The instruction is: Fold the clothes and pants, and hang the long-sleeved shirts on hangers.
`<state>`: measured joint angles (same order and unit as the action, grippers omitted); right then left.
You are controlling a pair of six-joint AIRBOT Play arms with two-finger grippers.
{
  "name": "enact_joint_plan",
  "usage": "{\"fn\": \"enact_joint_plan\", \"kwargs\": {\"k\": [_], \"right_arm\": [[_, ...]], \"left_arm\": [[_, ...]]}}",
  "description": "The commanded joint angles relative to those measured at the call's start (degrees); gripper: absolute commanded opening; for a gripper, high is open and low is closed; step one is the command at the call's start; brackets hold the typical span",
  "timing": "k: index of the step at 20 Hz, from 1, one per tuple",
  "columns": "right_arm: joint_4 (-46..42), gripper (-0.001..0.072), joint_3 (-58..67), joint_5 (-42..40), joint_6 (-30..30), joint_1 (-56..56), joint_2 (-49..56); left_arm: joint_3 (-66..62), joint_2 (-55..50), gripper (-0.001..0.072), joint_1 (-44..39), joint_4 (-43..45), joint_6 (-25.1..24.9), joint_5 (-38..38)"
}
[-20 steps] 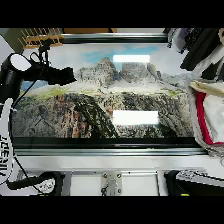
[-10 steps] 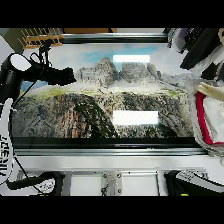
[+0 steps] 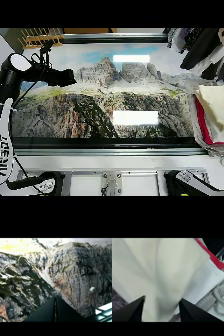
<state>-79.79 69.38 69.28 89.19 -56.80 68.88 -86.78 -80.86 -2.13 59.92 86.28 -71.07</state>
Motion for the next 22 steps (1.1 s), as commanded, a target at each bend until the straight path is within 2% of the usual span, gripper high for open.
{"fn": "enact_joint_plan", "kwargs": {"k": [1, 3, 4, 6, 9, 14, 18, 19, 20, 21, 22], "right_arm": [[-5.33, 0.0592, -1.77, 0.33, 0.44, -0.15, -0.35], [-3.89, 0.06, -0.72, -1.33, -0.26, 0.09, -1.4], [0.7, 0.06, -0.61, -4.46, -3.63, 1.01, -2.95], [15.67, 0.0599, -0.59, -8.63, -13.73, 5.79, -6.56], [26.36, 0.0598, -0.63, -8.37, -17.46, 17.84, -9.05], [26.45, 0.0598, -0.66, -9.09, -17.46, 42.36, -8.22], [26.27, 0.0556, -0.68, -8.98, -17.46, 51.78, -7.48], [26.27, 0.0346, -0.68, -8.79, -17.46, 52.78, -7.48], [26.29, 0.0057, -0.68, -8.79, -17.44, 53.44, -7.48], [26.27, 0.0015, -0.68, -8.76, -17.42, 53.7, -7.48], [26.32, 0.0015, -0.68, -8.33, -17.4, 53.68, -7.48]], "left_arm": [[0.02, 0.02, 0.0007, -0.02, 0.07, -0.04, -0.5], [0.02, 0.02, 0.0006, -0.04, 0.02, -0.42, -0.17], [0.02, 0.09, 0.0007, -0.04, 0.07, -0.42, 0.35], [1.7, 2.38, 0.0006, -0.02, 0.04, -0.39, 4.28], [9.68, 8.94, 0.0006, -0.02, 0.07, -0.39, 10.49], [18.97, 14.01, 0.0006, -0.02, -0.04, -0.39, 12.83], [20.48, 14.6, 0.0007, -0.02, -0.04, -0.37, 12.7], [20.48, 14.6, 0.0006, -0.02, -0.02, -0.37, 12.83], [20.48, 14.6, 0.0006, -0.02, 0.02, -0.37, 12.81], [20.48, 14.6, 0.0007, -0.02, 0.0, -0.37, 12.7], [20.48, 14.6, 0.0006, -0.02, 0.02, -0.37, 12.46]]}}
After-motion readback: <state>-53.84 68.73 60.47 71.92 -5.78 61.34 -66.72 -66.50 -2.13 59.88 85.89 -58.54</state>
